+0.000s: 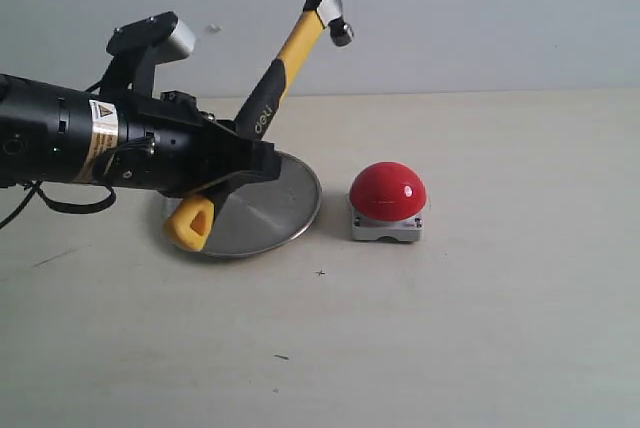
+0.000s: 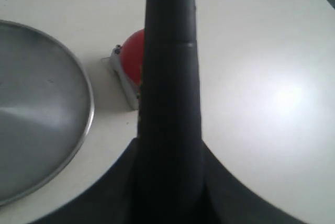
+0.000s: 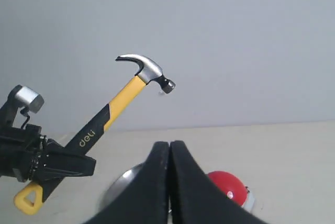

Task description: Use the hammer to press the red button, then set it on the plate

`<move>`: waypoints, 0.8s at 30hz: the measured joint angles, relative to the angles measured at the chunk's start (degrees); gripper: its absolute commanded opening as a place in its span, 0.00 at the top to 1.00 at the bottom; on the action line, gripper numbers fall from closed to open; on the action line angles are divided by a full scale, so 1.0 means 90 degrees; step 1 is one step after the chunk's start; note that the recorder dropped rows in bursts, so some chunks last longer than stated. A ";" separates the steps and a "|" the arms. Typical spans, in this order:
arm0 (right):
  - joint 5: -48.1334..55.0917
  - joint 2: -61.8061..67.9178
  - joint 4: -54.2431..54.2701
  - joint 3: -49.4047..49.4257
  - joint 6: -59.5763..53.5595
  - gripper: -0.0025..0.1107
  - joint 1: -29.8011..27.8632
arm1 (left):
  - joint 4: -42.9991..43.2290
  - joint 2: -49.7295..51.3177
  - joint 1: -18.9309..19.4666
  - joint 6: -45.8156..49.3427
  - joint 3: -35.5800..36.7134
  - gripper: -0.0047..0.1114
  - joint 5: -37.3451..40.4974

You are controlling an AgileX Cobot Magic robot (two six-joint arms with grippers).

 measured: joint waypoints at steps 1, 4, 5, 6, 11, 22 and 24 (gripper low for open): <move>-0.0018 -0.0181 0.0026 0.0068 0.0000 0.98 0.0000 | 0.0036 -0.0075 -0.0113 -0.0074 0.0000 0.96 0.0082; -0.0025 -0.0727 0.0106 0.0212 0.0000 0.98 0.0000 | 0.0098 -0.0265 -0.0534 -0.0207 0.0064 0.96 0.0472; -0.0025 -0.0864 0.0120 0.0241 0.0000 0.98 0.0000 | 0.0113 -0.0314 -0.0691 -0.0221 0.0125 0.96 0.0642; -0.0012 -0.0961 0.0120 0.0254 0.0000 0.98 0.0000 | 0.0149 -0.0335 -0.0827 -0.0231 0.0197 0.96 0.0824; 0.0185 -0.1256 0.0136 0.0265 0.0000 0.98 0.0000 | 0.0143 -0.0349 -0.1204 -0.0262 0.0620 0.96 0.1628; 0.0363 -0.1283 0.0005 0.0265 0.0000 0.98 0.0000 | 0.0088 -0.0601 -0.1371 0.1183 0.0751 0.96 0.2809; 0.0374 -0.1283 -0.0007 0.0265 0.0000 0.98 0.0000 | 0.0023 -0.0601 -0.1371 0.1815 0.0751 0.96 0.3146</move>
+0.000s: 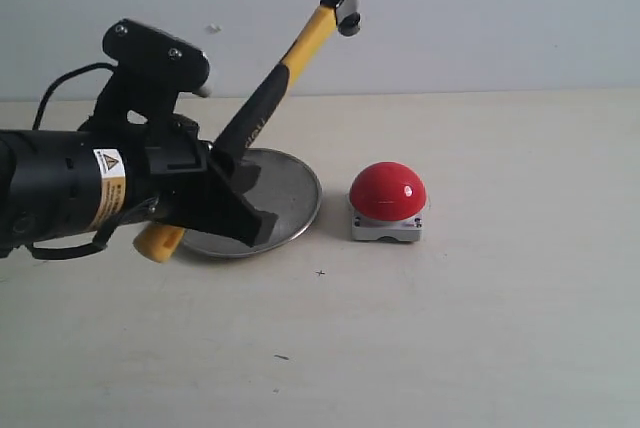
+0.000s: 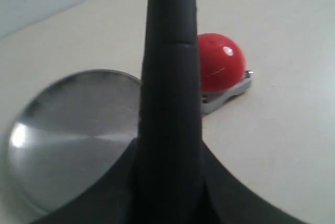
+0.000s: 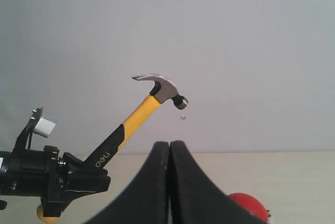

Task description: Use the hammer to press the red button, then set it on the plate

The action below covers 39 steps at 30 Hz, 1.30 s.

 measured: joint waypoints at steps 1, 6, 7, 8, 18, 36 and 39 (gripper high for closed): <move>-0.0001 0.0000 0.0002 0.0000 0.0000 0.98 0.0000 | -0.0139 0.0000 0.0000 0.0464 0.0000 0.96 0.0223; 0.0012 0.0000 0.0002 0.0000 0.0000 0.98 0.0000 | -0.2082 0.0017 -0.0024 0.3787 -0.0172 0.96 0.1653; 0.0012 0.0000 0.0002 0.0000 0.0000 0.98 0.0000 | -0.2741 0.0045 -0.0022 0.4526 -0.0311 0.96 0.2020; 0.0012 0.0000 0.0002 0.0000 0.0000 0.98 0.0000 | -0.3440 0.0076 -0.0022 0.5100 -0.0446 0.96 0.2321; 0.0012 0.0000 0.0002 0.0000 0.0000 0.98 0.0000 | -0.8734 0.0072 -0.0154 0.8461 -0.1783 0.96 0.3833; -0.0328 -0.0559 0.0002 0.0582 0.0113 0.98 0.0000 | -0.9007 0.0439 -0.0849 0.7480 -0.0609 0.96 0.0719; -0.0428 -0.0559 0.0002 0.0582 0.0113 0.98 0.0000 | -0.9007 0.0758 -0.0849 0.7456 -0.0664 0.96 0.0653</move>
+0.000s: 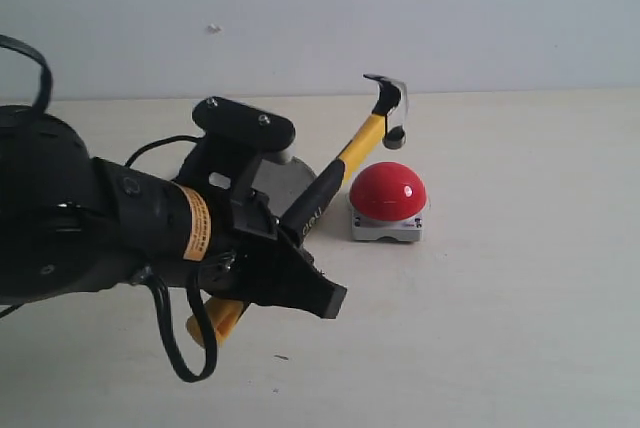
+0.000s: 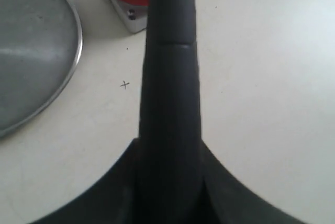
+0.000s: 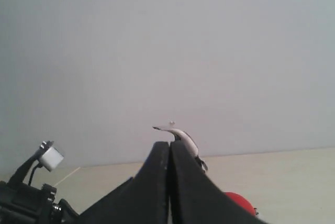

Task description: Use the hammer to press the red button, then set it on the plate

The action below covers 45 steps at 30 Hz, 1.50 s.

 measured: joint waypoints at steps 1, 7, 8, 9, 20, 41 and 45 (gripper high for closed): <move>-0.0025 0.0000 0.0000 0.0000 0.0000 0.98 0.0000 | 0.0000 0.0106 0.0000 0.0000 -0.0023 0.96 0.0000; -0.0054 0.0000 0.0000 0.0000 0.0000 0.98 0.0000 | 0.0043 0.0304 0.0000 0.0000 -0.0421 0.96 0.0042; -0.0054 0.0000 0.0000 0.0000 0.0000 0.98 0.0000 | 0.0054 0.0285 0.0000 0.0000 -0.0511 0.96 0.0042; -0.0066 0.0000 0.0000 0.0000 0.0000 0.98 0.0000 | 0.0070 0.0240 0.0000 0.0000 -0.0592 0.96 0.0053; -0.0078 0.0000 -0.0015 0.0000 0.0000 0.98 0.0000 | 0.0285 0.0367 0.0124 0.0000 -0.0902 0.96 -0.0072; -0.0002 0.0000 -0.0015 0.0000 -0.0097 0.98 0.0000 | -0.0116 0.0204 0.0555 -0.0007 -0.1150 0.96 -0.0107; 0.0024 0.0000 -0.0015 0.0000 -0.0097 0.98 0.0000 | -0.0443 -0.0179 0.0787 -0.0021 -0.0784 0.96 -0.0587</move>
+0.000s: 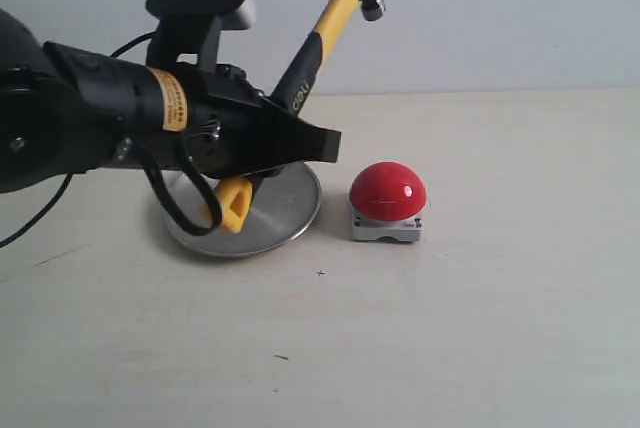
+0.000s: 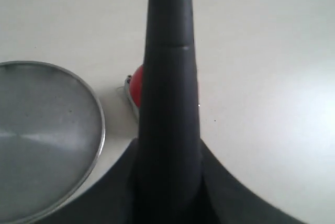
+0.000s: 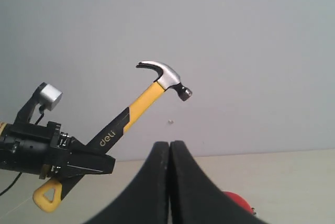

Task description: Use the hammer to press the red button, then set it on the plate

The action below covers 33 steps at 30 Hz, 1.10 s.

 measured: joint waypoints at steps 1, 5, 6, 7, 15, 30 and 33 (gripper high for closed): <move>0.0000 0.0000 0.0000 0.0000 0.0000 0.98 0.0000 | -0.0059 -0.0076 0.0067 0.0000 0.0134 0.96 -0.0105; 0.0013 0.0000 0.0000 0.0000 0.0000 0.98 0.0000 | -0.0160 -0.0312 0.0335 -0.0114 0.0605 0.96 -0.0216; 0.0013 0.0000 0.0000 0.0000 0.0000 0.98 0.0000 | -0.0175 -0.0356 0.0409 -0.0149 0.0718 0.96 -0.0216; 0.0023 0.0000 0.0000 0.0000 0.0000 0.98 0.0000 | -0.0187 -0.0401 0.0479 -0.0181 0.0819 0.96 -0.0216; 0.0059 0.0000 0.0000 0.0000 -0.0014 0.98 0.0000 | -0.0214 -0.0579 0.0869 -0.0047 0.1022 0.96 0.0349; 0.0095 0.0000 0.0000 0.0000 -0.0040 0.98 0.0000 | -1.1085 -0.0229 0.3730 1.0745 0.1034 0.96 0.4018; 0.0107 0.0000 0.0000 0.0000 -0.0040 0.98 0.0000 | -1.2215 0.0006 0.3998 1.1729 0.1345 0.96 0.3815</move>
